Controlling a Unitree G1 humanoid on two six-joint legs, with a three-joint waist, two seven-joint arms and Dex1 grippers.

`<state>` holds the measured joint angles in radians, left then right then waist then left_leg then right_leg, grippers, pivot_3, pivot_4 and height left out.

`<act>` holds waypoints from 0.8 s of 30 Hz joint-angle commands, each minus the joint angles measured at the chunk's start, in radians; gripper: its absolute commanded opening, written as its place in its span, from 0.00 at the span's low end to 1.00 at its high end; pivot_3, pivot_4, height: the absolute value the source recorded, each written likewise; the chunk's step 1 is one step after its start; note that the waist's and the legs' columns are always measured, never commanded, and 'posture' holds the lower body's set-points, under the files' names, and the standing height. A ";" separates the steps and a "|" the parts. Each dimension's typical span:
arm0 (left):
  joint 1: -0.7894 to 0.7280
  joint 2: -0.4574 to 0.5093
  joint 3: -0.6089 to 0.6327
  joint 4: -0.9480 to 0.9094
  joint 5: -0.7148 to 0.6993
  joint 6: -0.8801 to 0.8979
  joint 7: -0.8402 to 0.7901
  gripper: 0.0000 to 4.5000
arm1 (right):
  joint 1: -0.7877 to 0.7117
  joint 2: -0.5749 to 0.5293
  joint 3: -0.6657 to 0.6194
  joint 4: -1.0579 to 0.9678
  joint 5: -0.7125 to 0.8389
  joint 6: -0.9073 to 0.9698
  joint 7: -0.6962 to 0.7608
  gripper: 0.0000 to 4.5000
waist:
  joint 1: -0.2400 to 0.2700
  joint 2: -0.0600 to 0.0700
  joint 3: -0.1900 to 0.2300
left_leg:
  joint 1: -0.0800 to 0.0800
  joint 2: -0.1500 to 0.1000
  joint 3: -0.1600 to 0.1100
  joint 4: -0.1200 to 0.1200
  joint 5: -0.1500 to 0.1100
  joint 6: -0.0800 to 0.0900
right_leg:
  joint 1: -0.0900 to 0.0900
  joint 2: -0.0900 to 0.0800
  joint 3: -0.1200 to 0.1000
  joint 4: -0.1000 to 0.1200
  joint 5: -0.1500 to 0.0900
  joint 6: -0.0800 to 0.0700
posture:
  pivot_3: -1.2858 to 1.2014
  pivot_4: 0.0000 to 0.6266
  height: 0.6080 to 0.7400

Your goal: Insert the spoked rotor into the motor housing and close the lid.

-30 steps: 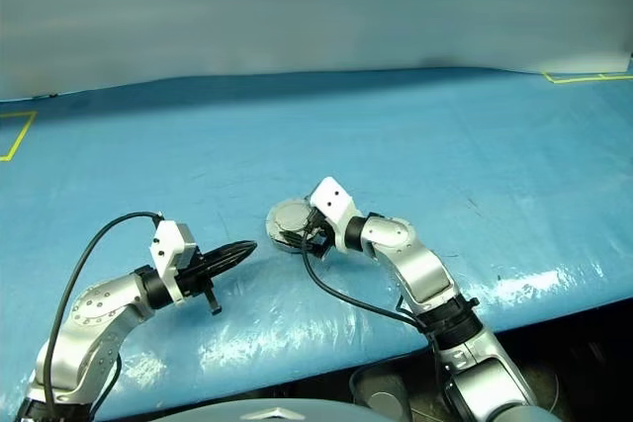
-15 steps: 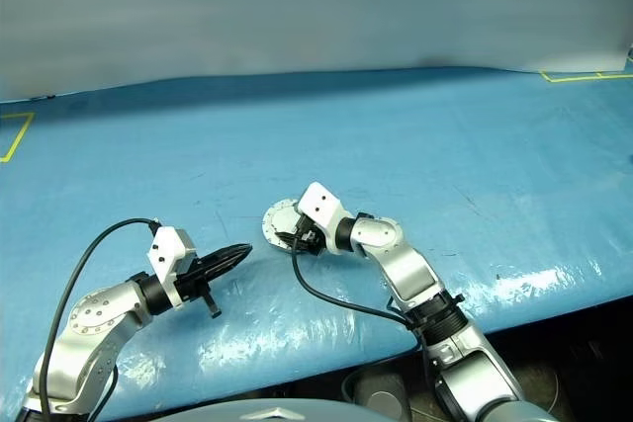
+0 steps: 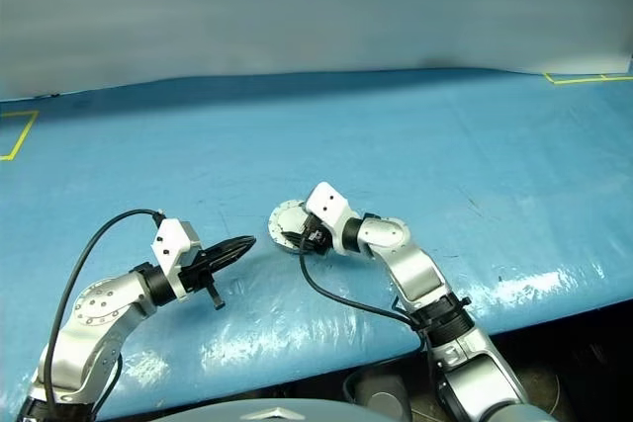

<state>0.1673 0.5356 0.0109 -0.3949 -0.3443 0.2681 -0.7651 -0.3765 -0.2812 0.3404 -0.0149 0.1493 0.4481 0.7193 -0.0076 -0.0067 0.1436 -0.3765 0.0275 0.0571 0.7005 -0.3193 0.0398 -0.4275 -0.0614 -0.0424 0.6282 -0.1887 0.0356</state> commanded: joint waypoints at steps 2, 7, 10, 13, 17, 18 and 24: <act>-0.014 0.010 -0.007 -0.015 0.007 -0.017 -0.007 0.00 | -0.002 -0.013 -0.043 -0.070 0.064 0.051 0.038 0.67 | -0.002 0.000 0.000 | 0.000 0.000 0.000 0.000 0.000 0.000 | 0.000 0.000 0.000 0.000 0.000 0.000 | 0.52 0.24 1.00; -0.031 0.008 -0.017 -0.005 0.014 -0.016 -0.009 0.00 | -0.008 -0.013 0.015 -0.052 0.006 0.031 0.021 0.67 | -0.003 0.001 0.000 | 0.000 0.000 0.000 -0.001 0.000 0.000 | -0.001 0.001 0.000 0.000 0.000 0.000 | 0.52 0.24 1.00; -0.036 0.008 -0.016 -0.001 0.015 -0.018 -0.005 0.00 | 0.002 0.023 0.007 -0.045 0.017 0.035 0.001 0.67 | -0.005 0.001 0.000 | 0.000 0.000 0.000 -0.001 0.000 0.000 | -0.001 0.001 0.000 0.000 0.000 0.000 | 0.52 0.24 1.00; -0.034 0.009 -0.013 -0.001 0.018 -0.019 0.000 0.00 | 0.001 0.045 -0.001 -0.044 0.018 0.033 -0.011 0.67 | -0.004 0.001 0.000 | 0.000 0.000 0.000 -0.001 0.000 0.000 | -0.001 0.001 0.000 0.000 0.000 0.000 | 0.52 0.24 1.00; -0.029 0.017 -0.007 0.003 0.024 -0.021 0.000 0.00 | -0.002 0.057 -0.001 -0.025 0.006 0.017 -0.023 0.67 | -0.005 0.001 0.000 | 0.000 0.000 0.000 -0.001 0.000 0.000 | -0.001 0.001 0.000 0.000 0.000 0.000 | 0.52 0.24 1.00; -0.029 0.018 -0.006 0.003 0.024 -0.022 0.000 0.00 | -0.002 0.052 0.005 -0.024 0.001 0.013 -0.019 0.67 | -0.005 0.001 0.000 | 0.000 0.000 0.000 -0.001 0.000 0.000 | -0.001 0.001 0.000 0.000 0.000 0.000 | 0.52 0.24 1.00; -0.032 0.017 -0.009 0.005 0.022 -0.023 0.001 0.00 | 0.003 0.038 0.000 -0.027 0.005 0.025 -0.004 0.67 | -0.004 0.001 0.000 | 0.000 0.000 0.000 -0.001 0.000 0.000 | -0.001 0.001 0.000 0.000 0.000 0.000 | 0.52 0.24 1.00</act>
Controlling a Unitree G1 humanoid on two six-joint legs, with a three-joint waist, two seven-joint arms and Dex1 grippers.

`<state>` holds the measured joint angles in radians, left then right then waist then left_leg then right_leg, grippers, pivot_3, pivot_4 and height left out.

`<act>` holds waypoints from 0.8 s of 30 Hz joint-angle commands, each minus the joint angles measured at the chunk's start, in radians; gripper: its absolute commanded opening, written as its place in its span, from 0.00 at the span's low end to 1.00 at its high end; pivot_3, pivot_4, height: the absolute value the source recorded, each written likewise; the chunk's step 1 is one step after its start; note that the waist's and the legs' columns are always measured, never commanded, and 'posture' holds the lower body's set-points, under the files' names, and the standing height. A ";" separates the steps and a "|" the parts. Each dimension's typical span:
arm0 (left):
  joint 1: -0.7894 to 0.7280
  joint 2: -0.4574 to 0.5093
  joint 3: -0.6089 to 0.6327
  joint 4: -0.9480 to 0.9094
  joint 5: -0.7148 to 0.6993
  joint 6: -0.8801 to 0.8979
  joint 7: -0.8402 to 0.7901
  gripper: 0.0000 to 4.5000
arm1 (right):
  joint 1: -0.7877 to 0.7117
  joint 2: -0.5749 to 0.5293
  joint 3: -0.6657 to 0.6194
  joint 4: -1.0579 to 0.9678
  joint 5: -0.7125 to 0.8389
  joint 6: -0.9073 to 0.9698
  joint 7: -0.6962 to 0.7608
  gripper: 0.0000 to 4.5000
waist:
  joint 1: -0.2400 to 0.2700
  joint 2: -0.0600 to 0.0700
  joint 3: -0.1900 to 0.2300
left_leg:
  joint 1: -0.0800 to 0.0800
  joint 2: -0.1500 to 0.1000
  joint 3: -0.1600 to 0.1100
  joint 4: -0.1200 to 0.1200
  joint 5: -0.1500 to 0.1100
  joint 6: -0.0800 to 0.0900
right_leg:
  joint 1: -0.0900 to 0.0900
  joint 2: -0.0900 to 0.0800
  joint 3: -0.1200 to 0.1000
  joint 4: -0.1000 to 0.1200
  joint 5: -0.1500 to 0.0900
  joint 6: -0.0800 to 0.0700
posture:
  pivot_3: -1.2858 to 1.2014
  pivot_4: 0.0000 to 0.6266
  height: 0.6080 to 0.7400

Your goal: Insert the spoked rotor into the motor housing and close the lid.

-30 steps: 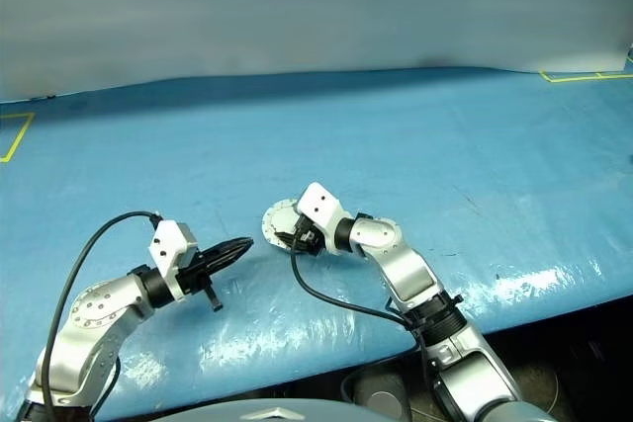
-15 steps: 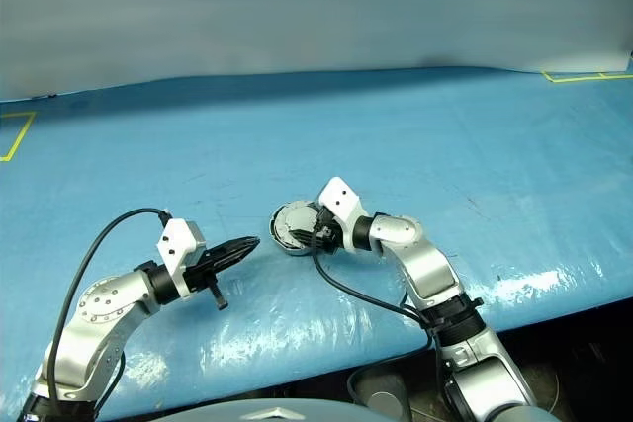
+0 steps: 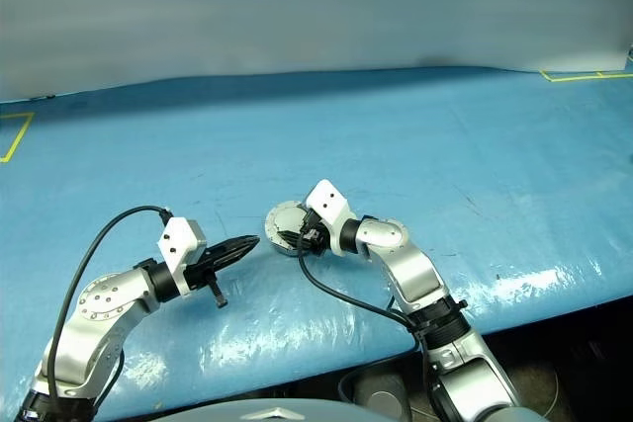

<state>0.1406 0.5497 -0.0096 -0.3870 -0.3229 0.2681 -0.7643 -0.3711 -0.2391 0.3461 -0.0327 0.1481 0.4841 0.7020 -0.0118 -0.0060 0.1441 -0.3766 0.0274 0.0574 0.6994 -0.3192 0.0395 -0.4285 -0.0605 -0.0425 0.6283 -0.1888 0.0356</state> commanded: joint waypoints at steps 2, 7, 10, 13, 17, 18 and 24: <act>-0.006 -0.001 0.011 -0.002 -0.001 -0.024 0.001 0.00 | -0.001 0.006 -0.008 0.003 -0.002 -0.015 -0.006 0.67 | 0.000 0.000 0.000 | 0.000 0.000 0.000 0.000 0.000 0.000 | 0.000 0.000 0.000 0.000 0.000 0.000 | 0.52 0.24 1.00; -0.010 -0.003 0.007 0.006 0.004 -0.028 0.005 0.00 | 0.008 0.053 -0.037 0.028 0.013 -0.006 -0.050 0.67 | -0.001 0.000 0.000 | 0.000 0.000 0.000 0.000 0.000 0.000 | 0.000 0.000 0.000 0.000 0.000 0.000 | 0.52 0.24 1.00; -0.010 0.001 0.004 0.010 0.010 -0.034 0.004 0.00 | 0.019 0.020 0.010 0.053 -0.048 -0.032 -0.049 0.67 | 0.000 0.000 0.000 | 0.000 0.000 0.000 0.000 0.000 -0.001 | 0.000 0.000 0.000 0.001 0.000 0.000 | 0.52 0.24 1.00; -0.015 0.000 0.005 0.015 0.012 -0.036 0.002 0.00 | 0.026 -0.021 0.063 0.097 -0.122 -0.068 -0.054 0.67 | 0.000 0.000 0.000 | 0.001 0.000 0.000 0.000 0.000 -0.001 | 0.000 0.000 0.000 0.000 0.000 0.000 | 0.52 0.24 1.00; -0.020 -0.002 0.008 0.022 0.013 -0.041 0.003 0.00 | 0.047 -0.024 0.083 0.102 -0.141 -0.068 -0.064 0.67 | 0.000 0.000 -0.001 | 0.003 0.000 0.000 0.000 0.000 0.000 | 0.002 0.000 0.000 0.001 0.000 -0.001 | 0.52 0.24 1.00; -0.021 -0.002 0.008 0.025 0.014 -0.043 0.004 0.00 | 0.052 -0.018 0.082 0.100 -0.141 -0.067 -0.070 0.67 | 0.000 0.000 -0.002 | 0.004 0.000 0.000 0.000 -0.001 0.001 | 0.003 0.000 0.000 0.001 0.000 -0.001 | 0.52 0.24 1.00; -0.026 -0.006 0.004 0.035 0.016 -0.048 0.003 0.00 | 0.072 0.036 0.060 0.100 -0.122 -0.043 -0.117 0.67 | 0.000 0.000 -0.003 | 0.009 0.002 0.000 0.000 -0.001 0.002 | 0.007 0.000 0.000 0.001 -0.001 -0.001 | 0.52 0.24 1.00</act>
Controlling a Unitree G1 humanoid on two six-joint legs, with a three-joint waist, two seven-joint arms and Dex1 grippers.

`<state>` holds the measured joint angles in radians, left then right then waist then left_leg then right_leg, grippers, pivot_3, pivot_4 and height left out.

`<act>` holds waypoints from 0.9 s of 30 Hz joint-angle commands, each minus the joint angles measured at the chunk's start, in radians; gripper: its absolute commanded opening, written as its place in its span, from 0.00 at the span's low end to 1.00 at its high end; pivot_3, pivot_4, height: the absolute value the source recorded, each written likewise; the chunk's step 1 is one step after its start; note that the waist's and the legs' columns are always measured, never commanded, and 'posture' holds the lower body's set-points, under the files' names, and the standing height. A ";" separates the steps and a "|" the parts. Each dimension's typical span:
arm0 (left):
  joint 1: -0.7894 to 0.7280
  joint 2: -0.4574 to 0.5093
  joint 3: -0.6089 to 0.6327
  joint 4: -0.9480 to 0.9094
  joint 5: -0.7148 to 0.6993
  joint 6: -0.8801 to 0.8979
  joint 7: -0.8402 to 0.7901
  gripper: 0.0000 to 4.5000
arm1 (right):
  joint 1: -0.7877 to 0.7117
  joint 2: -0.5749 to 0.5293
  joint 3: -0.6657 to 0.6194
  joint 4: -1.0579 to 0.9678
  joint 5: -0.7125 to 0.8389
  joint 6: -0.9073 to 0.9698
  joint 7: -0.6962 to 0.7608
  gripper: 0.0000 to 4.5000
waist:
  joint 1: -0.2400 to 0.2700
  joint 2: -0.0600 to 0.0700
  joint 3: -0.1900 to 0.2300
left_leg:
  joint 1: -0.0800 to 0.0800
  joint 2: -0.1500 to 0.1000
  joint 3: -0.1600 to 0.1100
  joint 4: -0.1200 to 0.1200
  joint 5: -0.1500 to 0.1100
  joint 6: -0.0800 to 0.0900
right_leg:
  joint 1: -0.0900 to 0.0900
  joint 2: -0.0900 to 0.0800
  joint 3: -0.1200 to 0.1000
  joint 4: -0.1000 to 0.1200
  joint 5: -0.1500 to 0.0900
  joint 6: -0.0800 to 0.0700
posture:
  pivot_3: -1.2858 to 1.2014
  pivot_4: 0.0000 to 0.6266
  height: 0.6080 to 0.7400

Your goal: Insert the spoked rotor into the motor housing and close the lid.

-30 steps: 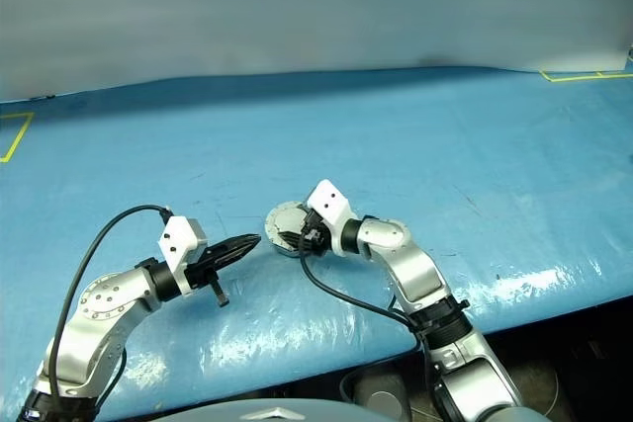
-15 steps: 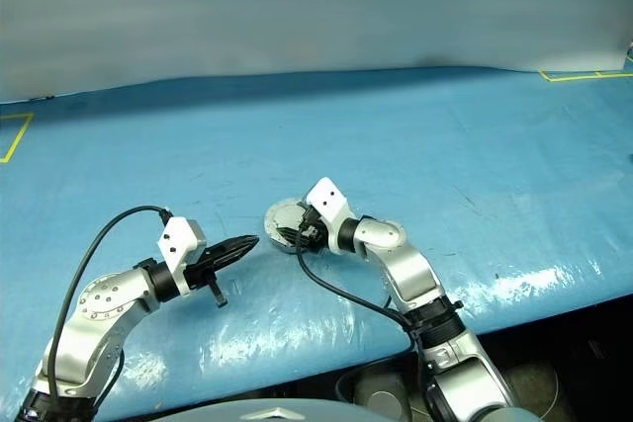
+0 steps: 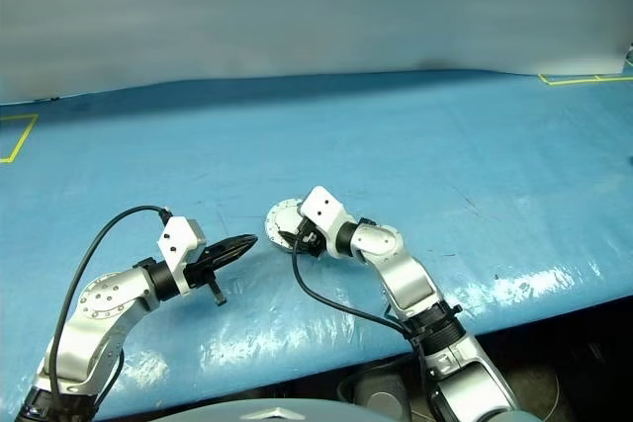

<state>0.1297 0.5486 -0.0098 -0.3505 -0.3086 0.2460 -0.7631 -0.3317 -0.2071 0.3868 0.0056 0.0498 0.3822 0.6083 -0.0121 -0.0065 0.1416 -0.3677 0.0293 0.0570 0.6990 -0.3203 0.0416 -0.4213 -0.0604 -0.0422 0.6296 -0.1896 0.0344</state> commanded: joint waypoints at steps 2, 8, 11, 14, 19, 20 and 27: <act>-0.020 -0.004 0.000 0.004 0.006 -0.028 0.000 0.00 | 0.031 0.013 0.022 0.069 -0.030 0.070 -0.031 0.67 | -0.001 0.000 0.000 | 0.003 0.001 0.000 0.000 0.000 0.000 | 0.003 0.000 0.000 0.000 0.000 0.000 | 0.52 0.24 1.00; -0.030 -0.010 -0.006 0.020 0.014 -0.039 0.000 0.00 | 0.027 0.042 0.022 0.116 -0.042 0.101 -0.063 0.67 | -0.004 0.000 0.000 | 0.008 0.003 0.000 -0.002 0.000 0.000 | 0.007 0.000 0.000 0.000 -0.001 -0.001 | 0.52 0.24 1.00; -0.030 -0.014 -0.011 0.023 0.018 -0.042 -0.001 0.00 | 0.017 0.050 0.028 0.166 -0.083 0.118 -0.116 0.67 | -0.011 -0.001 -0.001 | 0.009 0.004 0.000 -0.002 0.000 0.000 | 0.007 0.000 0.000 0.000 0.000 -0.002 | 0.52 0.24 1.00; -0.032 -0.020 -0.010 0.024 0.022 -0.044 0.006 0.00 | 0.034 0.030 0.051 0.159 -0.091 0.116 -0.101 0.67 | -0.012 0.001 -0.003 | 0.011 0.006 0.001 -0.002 0.001 -0.002 | 0.007 0.001 0.000 0.000 -0.001 0.000 | 0.52 0.24 1.00; -0.035 -0.028 -0.008 0.027 0.027 -0.048 0.016 0.00 | 0.069 -0.030 0.053 0.105 -0.069 0.119 -0.047 0.67 | -0.002 0.008 -0.011 | 0.016 0.006 0.000 -0.002 0.002 -0.001 | 0.008 0.000 -0.001 0.000 -0.002 0.001 | 0.52 0.24 1.00; -0.035 -0.029 -0.007 0.027 0.027 -0.049 0.018 0.00 | 0.074 -0.037 0.050 0.094 -0.062 0.119 -0.039 0.67 | 0.001 0.008 -0.011 | 0.016 0.005 0.001 -0.003 0.001 -0.001 | 0.008 -0.001 -0.001 -0.001 -0.002 0.001 | 0.52 0.24 1.00; -0.055 -0.036 -0.027 0.049 0.037 -0.057 0.014 0.00 | 0.086 -0.043 -0.013 0.055 -0.003 0.189 -0.042 0.67 | 0.006 0.006 -0.012 | 0.014 0.002 0.000 -0.010 -0.001 0.002 | 0.007 -0.003 -0.001 -0.003 -0.003 -0.004 | 0.52 0.24 1.00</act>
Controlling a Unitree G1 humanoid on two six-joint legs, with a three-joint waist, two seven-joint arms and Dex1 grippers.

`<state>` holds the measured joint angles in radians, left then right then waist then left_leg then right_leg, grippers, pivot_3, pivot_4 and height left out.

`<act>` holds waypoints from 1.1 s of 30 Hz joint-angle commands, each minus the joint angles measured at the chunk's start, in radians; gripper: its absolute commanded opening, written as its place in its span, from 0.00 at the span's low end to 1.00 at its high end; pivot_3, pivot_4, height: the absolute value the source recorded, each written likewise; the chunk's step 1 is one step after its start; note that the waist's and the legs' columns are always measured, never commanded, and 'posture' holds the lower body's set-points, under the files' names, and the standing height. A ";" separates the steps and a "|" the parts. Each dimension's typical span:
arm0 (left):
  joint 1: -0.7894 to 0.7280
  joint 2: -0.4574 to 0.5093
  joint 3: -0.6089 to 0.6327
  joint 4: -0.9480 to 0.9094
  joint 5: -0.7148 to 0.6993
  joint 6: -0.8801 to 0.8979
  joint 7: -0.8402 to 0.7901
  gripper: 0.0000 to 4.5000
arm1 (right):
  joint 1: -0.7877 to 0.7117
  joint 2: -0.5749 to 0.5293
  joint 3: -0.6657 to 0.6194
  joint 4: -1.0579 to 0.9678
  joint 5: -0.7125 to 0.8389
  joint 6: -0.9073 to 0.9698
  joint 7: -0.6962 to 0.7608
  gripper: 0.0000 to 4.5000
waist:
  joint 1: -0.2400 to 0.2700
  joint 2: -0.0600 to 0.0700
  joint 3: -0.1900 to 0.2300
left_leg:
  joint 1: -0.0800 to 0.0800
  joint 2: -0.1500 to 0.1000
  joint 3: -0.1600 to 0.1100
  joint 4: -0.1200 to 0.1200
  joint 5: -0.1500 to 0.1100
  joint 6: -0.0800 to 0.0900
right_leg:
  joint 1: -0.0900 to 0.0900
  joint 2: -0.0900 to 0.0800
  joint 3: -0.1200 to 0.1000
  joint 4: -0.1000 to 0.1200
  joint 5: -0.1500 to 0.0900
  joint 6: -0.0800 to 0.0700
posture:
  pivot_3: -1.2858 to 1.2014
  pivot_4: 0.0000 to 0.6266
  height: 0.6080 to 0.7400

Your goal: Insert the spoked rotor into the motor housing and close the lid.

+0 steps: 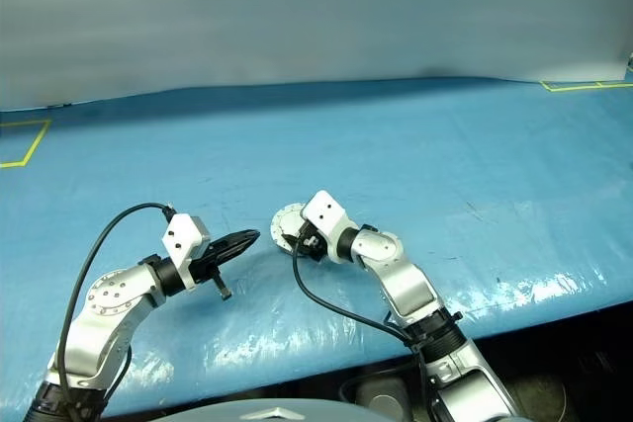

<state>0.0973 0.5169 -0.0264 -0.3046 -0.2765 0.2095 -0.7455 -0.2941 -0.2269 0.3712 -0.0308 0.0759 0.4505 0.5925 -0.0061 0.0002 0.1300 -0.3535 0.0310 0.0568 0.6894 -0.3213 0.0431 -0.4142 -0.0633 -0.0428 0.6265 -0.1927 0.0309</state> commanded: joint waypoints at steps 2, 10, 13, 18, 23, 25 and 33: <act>-0.035 -0.010 -0.018 0.008 0.010 -0.021 0.000 0.00 | 0.045 -0.017 0.029 0.091 -0.057 0.149 -0.055 0.67 | 0.000 -0.002 -0.001 | 0.000 -0.001 -0.001 -0.001 0.000 0.000 | 0.000 -0.001 0.000 0.000 -0.001 0.000 | 0.52 0.24 1.00; -0.058 -0.014 -0.035 0.031 0.038 -0.040 0.009 0.00 | 0.112 -0.122 0.140 -0.089 -0.033 0.237 0.040 0.67 | 0.000 -0.004 -0.003 | 0.000 -0.003 -0.002 -0.002 -0.001 0.001 | 0.000 -0.004 -0.002 0.000 -0.006 0.006 | 0.52 0.24 1.00; -0.058 -0.016 -0.039 0.038 0.045 -0.045 0.010 0.00 | 0.139 -0.164 0.144 -0.151 -0.010 0.270 0.070 0.67 | 0.000 -0.005 -0.004 | 0.000 -0.004 -0.002 -0.005 -0.002 0.002 | 0.000 -0.006 -0.003 0.000 -0.007 0.002 | 0.52 0.24 1.00; -0.057 -0.020 -0.045 0.046 0.048 -0.048 0.006 0.00 | 0.149 -0.205 0.114 -0.212 0.045 0.290 0.114 0.67 | -0.002 -0.007 -0.005 | -0.002 -0.004 -0.003 -0.006 -0.006 0.002 | 0.001 -0.007 -0.005 -0.001 -0.011 0.002 | 0.52 0.24 1.00; -0.067 -0.026 -0.046 0.050 0.051 -0.055 0.006 0.00 | 0.112 -0.141 0.059 -0.127 -0.033 0.220 -0.047 0.67 | -0.003 -0.008 -0.004 | -0.005 -0.004 -0.004 -0.006 -0.007 0.002 | 0.000 -0.007 -0.008 -0.001 -0.012 0.002 | 0.52 0.24 1.00; -0.070 -0.028 -0.047 0.050 0.050 -0.057 0.004 0.00 | 0.113 -0.133 0.061 -0.104 -0.032 0.198 -0.051 0.67 | -0.006 -0.007 -0.004 | -0.004 -0.004 -0.004 -0.006 -0.007 0.002 | 0.001 -0.007 -0.008 -0.001 -0.012 0.001 | 0.52 0.24 1.00; -0.063 -0.028 -0.054 0.044 0.056 -0.060 0.008 0.00 | 0.136 -0.132 0.081 -0.071 -0.042 0.157 -0.061 0.67 | -0.005 -0.006 -0.003 | 0.001 -0.003 -0.007 -0.005 -0.003 -0.001 | 0.001 -0.007 -0.010 0.001 -0.013 0.007 | 0.52 0.24 1.00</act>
<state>0.0336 0.4923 -0.0853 -0.2372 -0.2168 0.1666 -0.7416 -0.2004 -0.3257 0.4286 -0.2370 0.1014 0.5512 0.5604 -0.0108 -0.0060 0.1270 -0.3528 0.0280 0.0497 0.6846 -0.3246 0.0421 -0.4133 -0.0707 -0.0532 0.6275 -0.2060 0.0378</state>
